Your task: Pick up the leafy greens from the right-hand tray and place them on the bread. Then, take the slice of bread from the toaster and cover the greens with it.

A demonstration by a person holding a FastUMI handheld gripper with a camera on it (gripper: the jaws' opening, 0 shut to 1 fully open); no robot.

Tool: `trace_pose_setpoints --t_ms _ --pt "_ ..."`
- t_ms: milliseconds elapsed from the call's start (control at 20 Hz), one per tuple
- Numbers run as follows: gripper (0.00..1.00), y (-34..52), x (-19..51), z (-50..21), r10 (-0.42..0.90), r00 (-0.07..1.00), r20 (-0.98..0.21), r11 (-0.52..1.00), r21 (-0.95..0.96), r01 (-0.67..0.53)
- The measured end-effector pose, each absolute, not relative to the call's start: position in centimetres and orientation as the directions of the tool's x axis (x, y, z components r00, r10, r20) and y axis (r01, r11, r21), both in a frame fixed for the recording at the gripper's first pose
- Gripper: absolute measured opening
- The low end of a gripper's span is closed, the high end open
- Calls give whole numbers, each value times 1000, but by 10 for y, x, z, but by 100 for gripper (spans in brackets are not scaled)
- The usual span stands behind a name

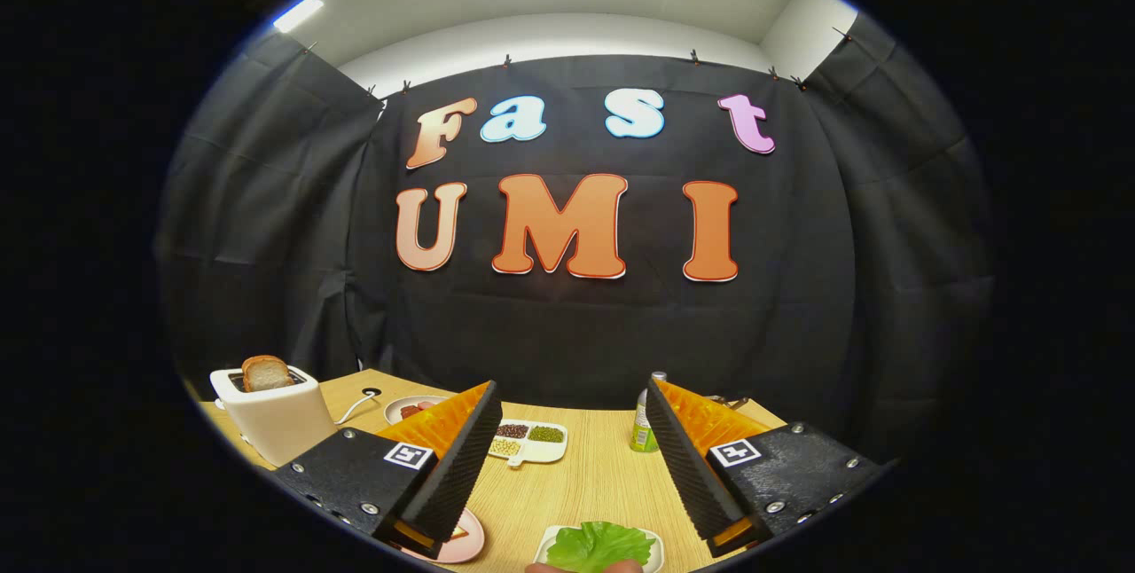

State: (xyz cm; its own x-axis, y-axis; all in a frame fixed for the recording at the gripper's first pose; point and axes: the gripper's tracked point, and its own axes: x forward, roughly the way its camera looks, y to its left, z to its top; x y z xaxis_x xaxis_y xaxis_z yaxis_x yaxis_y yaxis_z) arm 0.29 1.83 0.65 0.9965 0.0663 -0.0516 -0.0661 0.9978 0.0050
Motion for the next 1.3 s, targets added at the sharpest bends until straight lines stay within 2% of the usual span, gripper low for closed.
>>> trace_pose_setpoints --t_ms 250,600,950,1300 --pt "98 12 6 -20 68 983 -168 998 16 -67" --pt "98 -1 2 -74 69 916 -396 997 63 -48" --pt "98 -3 -10 -136 91 765 -638 994 98 -36" --pt "99 4 -28 -193 126 571 -811 992 121 -47"
